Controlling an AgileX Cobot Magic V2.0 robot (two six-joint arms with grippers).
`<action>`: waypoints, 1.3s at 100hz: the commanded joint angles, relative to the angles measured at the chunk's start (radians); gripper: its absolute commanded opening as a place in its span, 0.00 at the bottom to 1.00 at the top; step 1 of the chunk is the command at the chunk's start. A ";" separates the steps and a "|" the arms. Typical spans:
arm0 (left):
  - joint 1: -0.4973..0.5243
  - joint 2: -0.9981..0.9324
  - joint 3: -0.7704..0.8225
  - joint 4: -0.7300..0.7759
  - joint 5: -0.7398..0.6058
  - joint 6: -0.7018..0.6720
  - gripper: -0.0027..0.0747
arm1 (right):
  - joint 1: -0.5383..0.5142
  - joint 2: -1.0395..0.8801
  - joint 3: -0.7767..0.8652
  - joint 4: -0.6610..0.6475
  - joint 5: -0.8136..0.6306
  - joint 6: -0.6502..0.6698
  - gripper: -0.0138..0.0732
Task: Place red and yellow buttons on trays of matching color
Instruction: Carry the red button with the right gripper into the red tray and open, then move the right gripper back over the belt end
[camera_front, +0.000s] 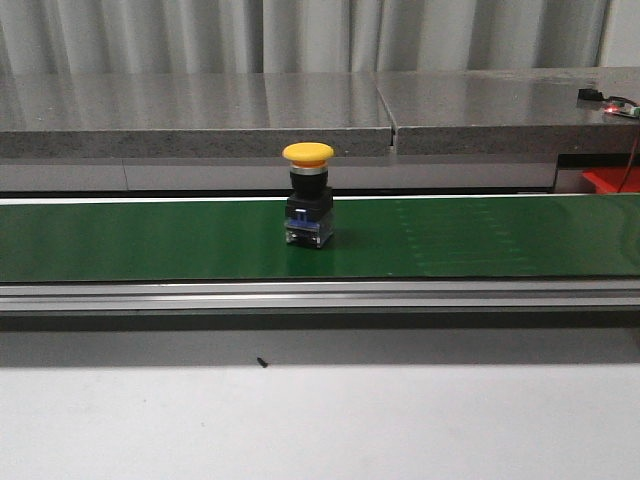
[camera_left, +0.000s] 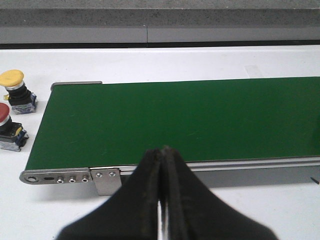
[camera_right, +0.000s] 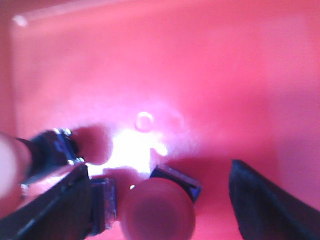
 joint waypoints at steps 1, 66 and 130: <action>-0.007 0.006 -0.025 -0.012 -0.079 -0.008 0.01 | -0.002 -0.118 -0.036 0.022 -0.026 -0.002 0.82; -0.007 0.006 -0.025 -0.012 -0.079 -0.008 0.01 | 0.227 -0.406 -0.024 0.056 0.244 -0.085 0.81; -0.007 0.006 -0.025 -0.012 -0.079 -0.008 0.01 | 0.569 -0.645 0.502 -0.011 0.156 -0.087 0.81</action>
